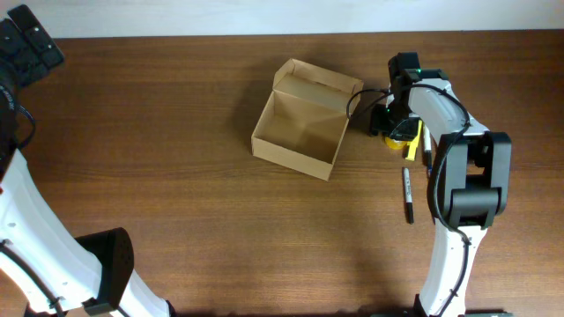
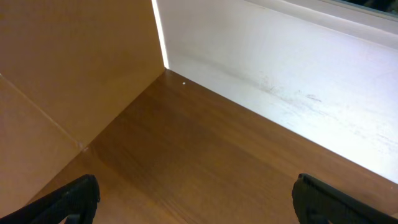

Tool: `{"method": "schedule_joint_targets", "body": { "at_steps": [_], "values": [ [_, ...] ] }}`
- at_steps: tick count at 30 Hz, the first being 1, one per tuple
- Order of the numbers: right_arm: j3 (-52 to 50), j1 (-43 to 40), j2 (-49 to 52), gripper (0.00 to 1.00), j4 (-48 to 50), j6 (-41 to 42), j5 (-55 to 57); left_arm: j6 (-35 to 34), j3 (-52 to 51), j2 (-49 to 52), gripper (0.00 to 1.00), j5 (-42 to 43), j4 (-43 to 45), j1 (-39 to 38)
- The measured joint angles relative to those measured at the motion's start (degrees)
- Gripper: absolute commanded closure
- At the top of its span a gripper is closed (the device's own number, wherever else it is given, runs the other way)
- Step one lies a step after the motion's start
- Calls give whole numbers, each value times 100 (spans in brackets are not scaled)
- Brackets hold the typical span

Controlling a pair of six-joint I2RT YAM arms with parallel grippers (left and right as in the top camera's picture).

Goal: Pack container
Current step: 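Reach the right gripper to the clear tape roll and grasp it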

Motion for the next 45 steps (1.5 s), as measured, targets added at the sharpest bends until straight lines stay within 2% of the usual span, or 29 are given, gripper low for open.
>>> {"method": "schedule_joint_targets", "body": {
  "at_steps": [15, 18, 24, 34, 45],
  "values": [
    [0, -2, 0, 39, 2, 0, 39, 0, 0, 0, 0, -2, 0, 0],
    [0, -22, 0, 58, -2, -35, 72, 0, 0, 0, 0, 0, 0, 0],
    [0, -175, 4, 65, -68, 0, 107, 0, 0, 0, 0, -2, 0, 0],
    [33, -205, 7, 95, -168, -4, 149, 0, 0, 0, 0, -2, 0, 0],
    [175, -205, 31, 97, -435, 0, 146, 0, 0, 0, 0, -2, 0, 0]
  ]
}}
